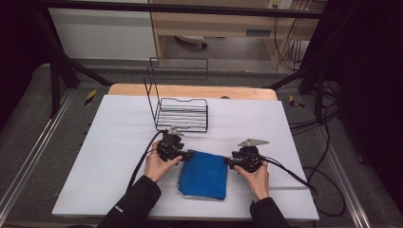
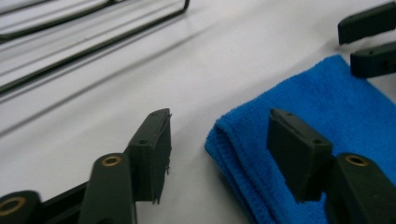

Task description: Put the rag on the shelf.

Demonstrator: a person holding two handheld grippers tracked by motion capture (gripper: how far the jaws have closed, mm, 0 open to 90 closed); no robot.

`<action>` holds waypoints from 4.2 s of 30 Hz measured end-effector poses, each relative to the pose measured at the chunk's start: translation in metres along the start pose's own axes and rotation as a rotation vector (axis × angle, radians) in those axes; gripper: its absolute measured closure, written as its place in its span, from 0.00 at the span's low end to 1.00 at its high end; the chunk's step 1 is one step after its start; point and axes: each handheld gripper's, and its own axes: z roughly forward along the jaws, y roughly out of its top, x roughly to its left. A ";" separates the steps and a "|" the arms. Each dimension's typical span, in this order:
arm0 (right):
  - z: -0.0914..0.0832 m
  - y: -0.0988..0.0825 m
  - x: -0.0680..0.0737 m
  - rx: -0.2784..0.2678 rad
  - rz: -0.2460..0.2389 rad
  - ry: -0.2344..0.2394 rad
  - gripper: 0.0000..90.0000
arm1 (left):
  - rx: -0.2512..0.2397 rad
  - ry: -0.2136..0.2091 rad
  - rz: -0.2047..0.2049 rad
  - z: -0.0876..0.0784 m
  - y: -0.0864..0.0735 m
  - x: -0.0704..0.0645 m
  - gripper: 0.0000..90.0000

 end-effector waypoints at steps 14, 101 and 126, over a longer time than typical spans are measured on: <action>-0.002 0.001 -0.001 -0.014 -0.003 0.001 0.42 | 0.059 -0.046 -0.022 0.012 -0.004 0.000 0.80; -0.095 0.048 0.037 -0.397 -0.122 0.141 0.98 | -0.460 -0.043 0.071 -0.105 0.003 -0.044 0.93; -0.111 0.091 0.062 -0.560 -0.168 0.113 0.98 | -0.623 -0.001 0.071 -0.147 0.028 -0.031 0.93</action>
